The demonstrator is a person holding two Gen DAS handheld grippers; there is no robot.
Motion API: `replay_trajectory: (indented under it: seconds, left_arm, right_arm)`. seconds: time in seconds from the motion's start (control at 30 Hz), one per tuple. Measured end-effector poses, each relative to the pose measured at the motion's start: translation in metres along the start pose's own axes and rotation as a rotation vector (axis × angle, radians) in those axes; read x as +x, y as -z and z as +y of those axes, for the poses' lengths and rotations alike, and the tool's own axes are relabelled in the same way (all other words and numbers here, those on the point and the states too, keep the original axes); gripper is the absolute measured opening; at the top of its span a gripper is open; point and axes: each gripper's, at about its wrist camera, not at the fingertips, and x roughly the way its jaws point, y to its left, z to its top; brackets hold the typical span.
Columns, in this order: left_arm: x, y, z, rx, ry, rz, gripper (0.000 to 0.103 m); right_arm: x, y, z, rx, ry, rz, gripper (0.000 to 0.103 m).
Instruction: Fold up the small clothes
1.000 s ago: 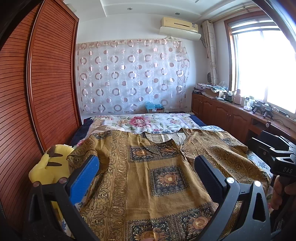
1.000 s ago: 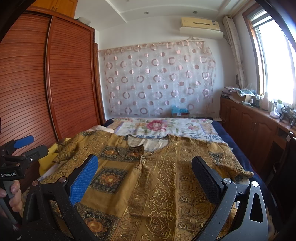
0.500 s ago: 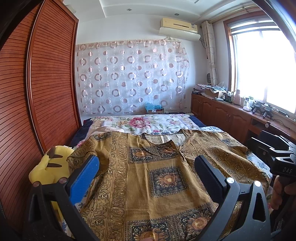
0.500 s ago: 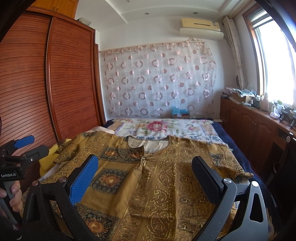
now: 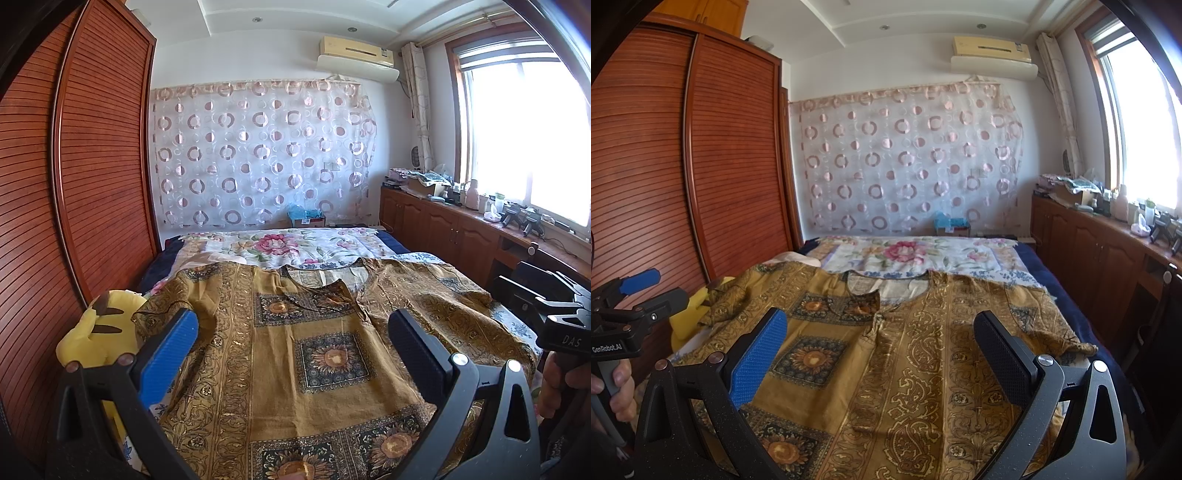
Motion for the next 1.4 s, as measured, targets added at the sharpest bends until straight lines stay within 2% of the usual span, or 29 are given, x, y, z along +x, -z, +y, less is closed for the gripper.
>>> replay_trajectory:
  seconds: [0.37, 0.53, 0.77, 0.9, 1.2, 1.4]
  left_arm:
    - [0.019, 0.016, 0.010, -0.013, -0.005, 0.043, 0.103]
    - [0.039, 0.027, 0.021, -0.005, -0.033, 0.087, 0.103]
    - [0.061, 0.040, 0.046, -0.003, -0.046, 0.149, 0.103]
    - [0.070, 0.047, 0.070, -0.010, -0.066, 0.179, 0.103]
    - [0.092, 0.058, 0.150, -0.050, -0.124, 0.262, 0.103]
    - [0.115, 0.065, 0.191, -0.138, -0.080, 0.336, 0.099]
  right_arm:
    - [0.004, 0.004, 0.004, 0.003, -0.019, 0.023, 0.103]
    - [0.030, 0.014, 0.010, -0.050, -0.014, 0.053, 0.103]
    - [0.065, 0.024, 0.016, -0.092, -0.051, 0.101, 0.103]
    - [0.085, 0.031, 0.021, -0.091, -0.085, 0.143, 0.103]
    - [0.121, 0.047, 0.035, -0.128, -0.137, 0.230, 0.103]
    - [0.136, 0.051, 0.044, -0.165, -0.142, 0.263, 0.103]
